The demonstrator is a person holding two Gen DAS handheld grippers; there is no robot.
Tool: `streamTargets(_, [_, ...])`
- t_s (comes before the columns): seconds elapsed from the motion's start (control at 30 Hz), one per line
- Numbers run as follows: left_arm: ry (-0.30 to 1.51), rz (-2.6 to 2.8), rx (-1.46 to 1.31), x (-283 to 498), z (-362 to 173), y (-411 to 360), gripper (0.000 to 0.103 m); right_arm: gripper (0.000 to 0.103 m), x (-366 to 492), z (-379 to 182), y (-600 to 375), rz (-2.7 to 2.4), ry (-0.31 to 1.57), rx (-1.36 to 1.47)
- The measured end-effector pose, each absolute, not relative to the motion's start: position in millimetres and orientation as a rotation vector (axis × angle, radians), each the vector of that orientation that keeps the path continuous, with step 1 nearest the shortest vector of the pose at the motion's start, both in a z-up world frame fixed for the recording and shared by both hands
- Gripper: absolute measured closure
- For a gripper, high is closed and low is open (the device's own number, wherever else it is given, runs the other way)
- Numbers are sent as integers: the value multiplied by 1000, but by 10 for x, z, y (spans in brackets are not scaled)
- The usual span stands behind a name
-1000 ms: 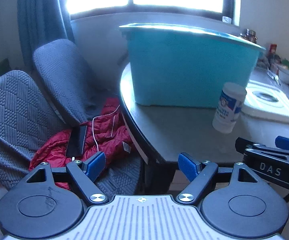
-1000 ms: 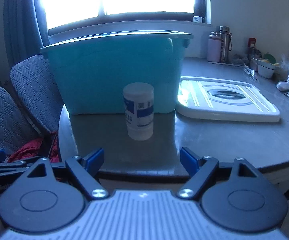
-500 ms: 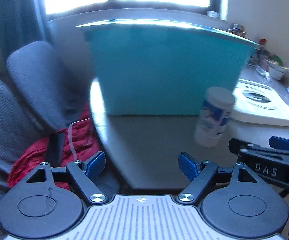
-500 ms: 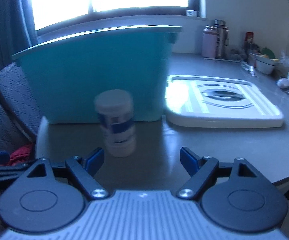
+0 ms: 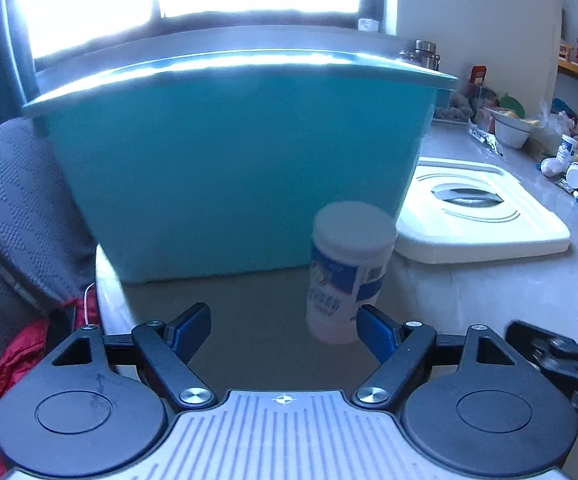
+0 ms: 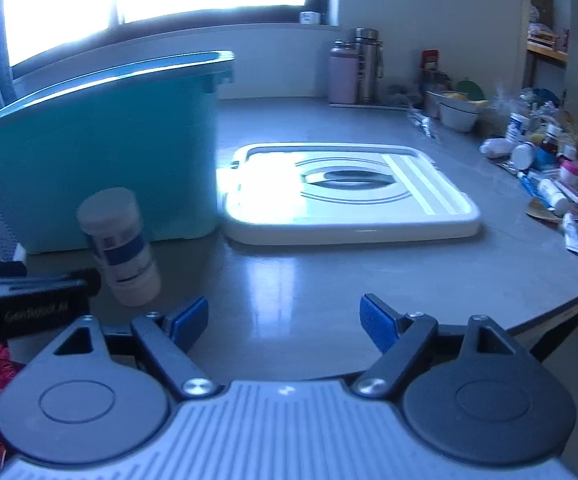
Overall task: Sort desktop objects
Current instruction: 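Move the left tool to the white jar with blue label, then close the left tool around the white jar and lift it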
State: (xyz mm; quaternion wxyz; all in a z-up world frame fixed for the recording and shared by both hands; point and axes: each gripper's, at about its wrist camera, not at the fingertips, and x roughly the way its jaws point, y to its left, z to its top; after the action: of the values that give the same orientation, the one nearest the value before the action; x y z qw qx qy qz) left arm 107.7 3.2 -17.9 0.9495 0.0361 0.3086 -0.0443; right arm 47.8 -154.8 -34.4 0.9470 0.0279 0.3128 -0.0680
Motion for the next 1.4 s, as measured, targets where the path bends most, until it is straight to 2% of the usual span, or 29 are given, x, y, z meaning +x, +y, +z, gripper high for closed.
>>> streamTargets(0.6, [586,-113,93,1487,-468,-354,21,20,510,-529,-1896,-215,629,65])
streamTargets(0.63, [588,-113,88,1520,-483,-361,25,20,522,-530,-1909,-217,630,62])
streamTargets(0.67, [587,-119,88,1532,-475,-371,36,20,536,-528,-1922,-221,632,59])
streamTargets(0.7, [586,-125,89,1542,-466,-381,55,20,550,-523,-1937,-225,635,58])
streamTargets(0.8, [597,-144,75,1545,-411,-400,55,20,600,-484,-1985,-231,652,73])
streamTargets(1.07, [580,-159,65,1188,480,-307,55,20,591,-130,-1981,-205,686,104])
streamTargets(1.4, [496,-63,45,1131,1541,-56,55,20,697,322,-1948,-162,596,104])
